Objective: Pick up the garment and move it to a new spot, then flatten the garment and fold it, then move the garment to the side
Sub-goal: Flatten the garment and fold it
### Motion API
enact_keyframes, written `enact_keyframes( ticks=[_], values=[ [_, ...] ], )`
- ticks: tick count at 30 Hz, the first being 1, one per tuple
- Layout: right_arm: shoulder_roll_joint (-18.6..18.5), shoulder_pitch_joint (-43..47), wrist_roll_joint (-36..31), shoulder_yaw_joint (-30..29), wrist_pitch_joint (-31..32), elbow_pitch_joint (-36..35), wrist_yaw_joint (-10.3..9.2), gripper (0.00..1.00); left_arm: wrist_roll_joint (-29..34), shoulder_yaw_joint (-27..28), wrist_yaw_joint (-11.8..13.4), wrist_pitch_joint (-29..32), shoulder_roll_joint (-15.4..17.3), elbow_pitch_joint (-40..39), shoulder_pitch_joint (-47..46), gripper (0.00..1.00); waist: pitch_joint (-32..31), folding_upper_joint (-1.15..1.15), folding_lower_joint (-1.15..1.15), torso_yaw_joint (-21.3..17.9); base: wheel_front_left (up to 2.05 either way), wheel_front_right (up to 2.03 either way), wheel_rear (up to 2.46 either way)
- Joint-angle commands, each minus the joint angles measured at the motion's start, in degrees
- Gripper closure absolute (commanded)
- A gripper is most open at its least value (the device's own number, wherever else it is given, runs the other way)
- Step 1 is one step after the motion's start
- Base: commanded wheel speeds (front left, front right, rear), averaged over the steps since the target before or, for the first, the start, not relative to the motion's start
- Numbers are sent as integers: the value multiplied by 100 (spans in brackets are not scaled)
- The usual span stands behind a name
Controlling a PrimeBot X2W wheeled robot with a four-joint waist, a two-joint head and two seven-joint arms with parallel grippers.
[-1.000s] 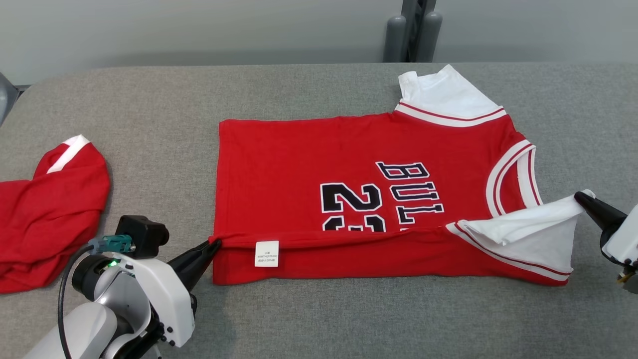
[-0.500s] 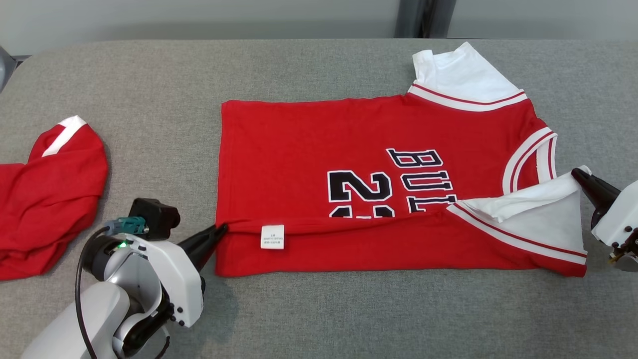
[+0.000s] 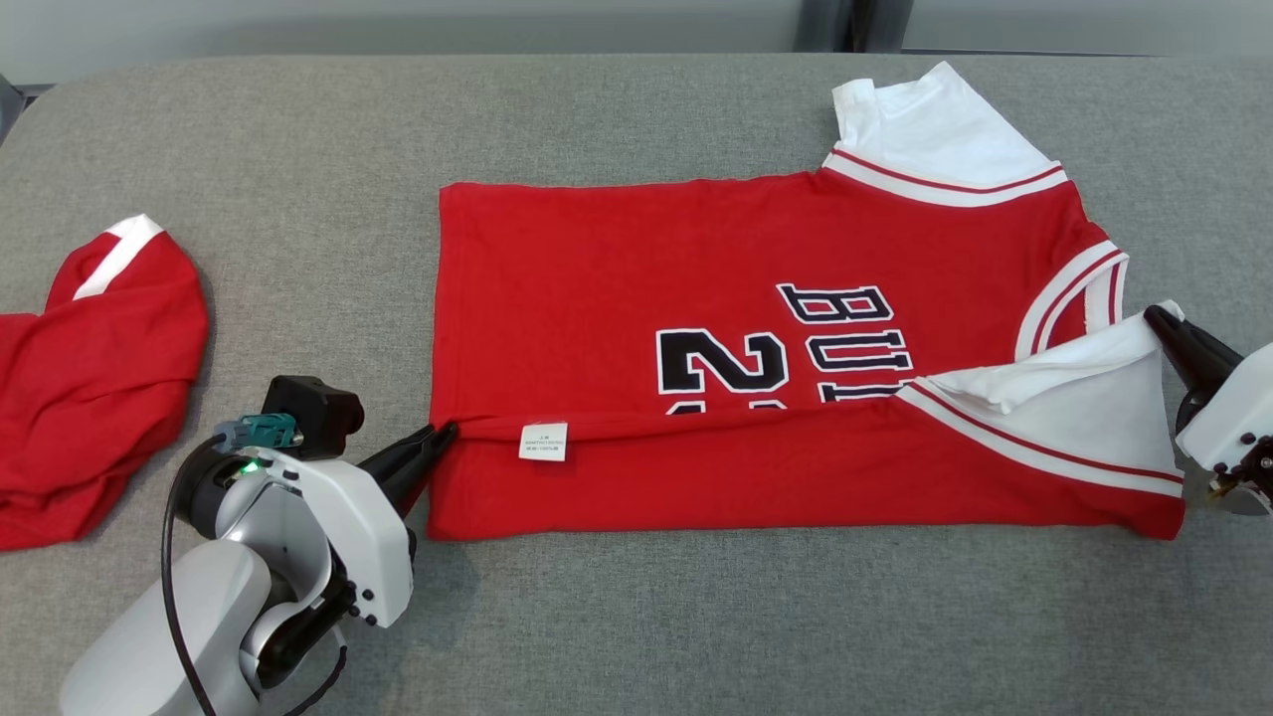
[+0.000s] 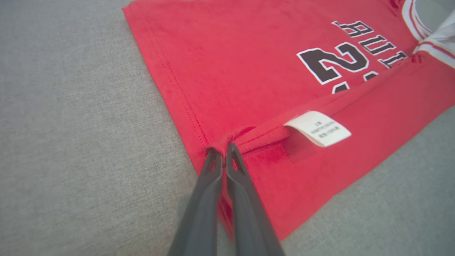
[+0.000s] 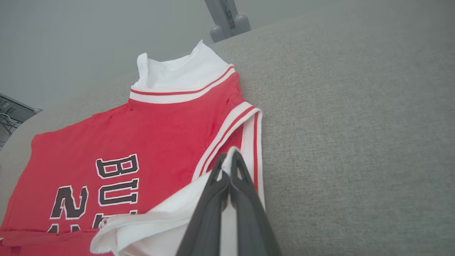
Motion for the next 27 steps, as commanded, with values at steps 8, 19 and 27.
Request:
enact_keyframes(
  ticks=[8, 19, 27],
  values=[
    [-161, -180, 173, 226, -349, 162, 1, 100, 42, -39, -50, -152, -85, 177, -149, 100, 13, 0, 0, 49, 0, 0, 0],
    [-155, -285, 306, 328, -794, 479, 1, 0, -51, 52, 25, -336, -172, 341, -187, 0, -67, 0, 0, 61, 0, 0, 0],
    [-178, -49, 297, 357, -1201, 428, 1, 0, -73, 546, 447, -1144, -222, 154, -139, 0, -313, 0, 0, 30, 0, 0, 0]
  ],
)
